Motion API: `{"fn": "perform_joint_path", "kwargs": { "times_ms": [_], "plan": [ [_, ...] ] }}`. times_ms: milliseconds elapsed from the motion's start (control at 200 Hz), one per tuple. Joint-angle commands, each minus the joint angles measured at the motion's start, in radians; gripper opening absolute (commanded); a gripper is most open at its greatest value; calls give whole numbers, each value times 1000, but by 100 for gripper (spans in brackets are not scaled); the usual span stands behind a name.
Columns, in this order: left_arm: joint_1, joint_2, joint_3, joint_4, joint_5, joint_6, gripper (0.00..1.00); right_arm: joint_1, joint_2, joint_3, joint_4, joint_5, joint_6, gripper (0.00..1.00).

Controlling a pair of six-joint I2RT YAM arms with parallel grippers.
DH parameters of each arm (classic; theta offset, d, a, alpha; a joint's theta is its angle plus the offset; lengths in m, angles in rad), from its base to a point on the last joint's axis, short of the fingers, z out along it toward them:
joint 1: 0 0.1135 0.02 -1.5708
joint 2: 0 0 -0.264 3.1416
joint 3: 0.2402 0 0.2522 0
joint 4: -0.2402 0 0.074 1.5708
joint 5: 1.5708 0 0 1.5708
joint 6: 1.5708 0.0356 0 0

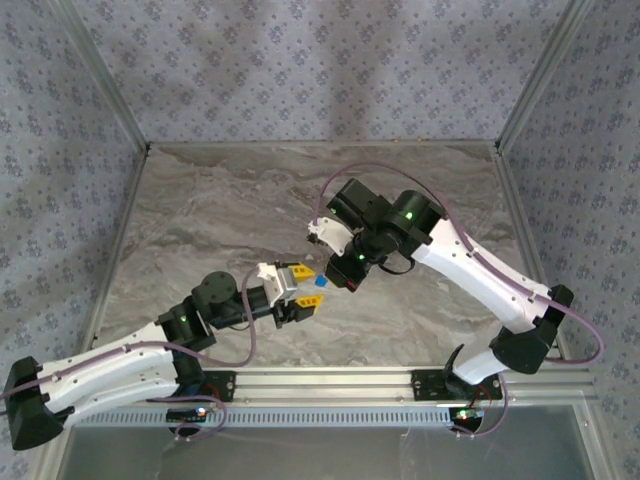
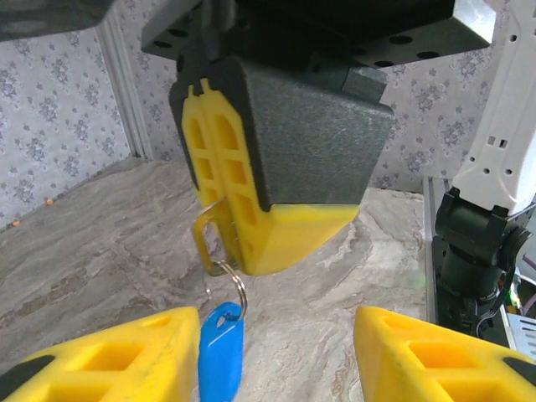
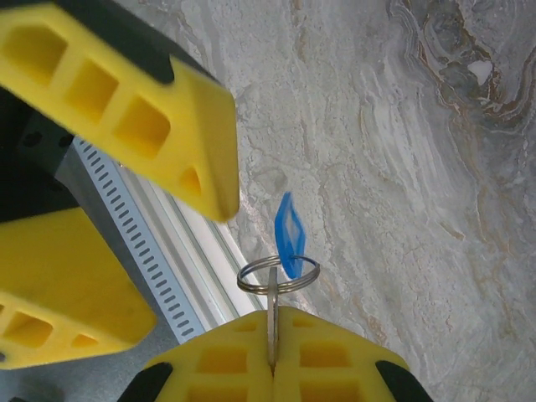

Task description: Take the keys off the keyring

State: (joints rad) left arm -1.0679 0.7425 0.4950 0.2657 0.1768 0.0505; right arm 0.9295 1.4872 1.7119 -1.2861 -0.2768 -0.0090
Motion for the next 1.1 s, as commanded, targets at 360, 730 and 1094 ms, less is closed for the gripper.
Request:
{"fn": "perform_joint_path", "kwargs": {
  "times_ms": [360, 730, 1094],
  "plan": [
    [-15, 64, 57, 68, -26, 54, 31, 20, 1, 28, 14, -40, -12, 0],
    [-15, 77, 74, 59, -26, 64, 0, 25, -22, 17, 17, -56, -2, 0],
    [-15, 45, 46, 89, 14, 76, 0, -8, -50, -17, 17, -58, 23, 0]
  ]
}}
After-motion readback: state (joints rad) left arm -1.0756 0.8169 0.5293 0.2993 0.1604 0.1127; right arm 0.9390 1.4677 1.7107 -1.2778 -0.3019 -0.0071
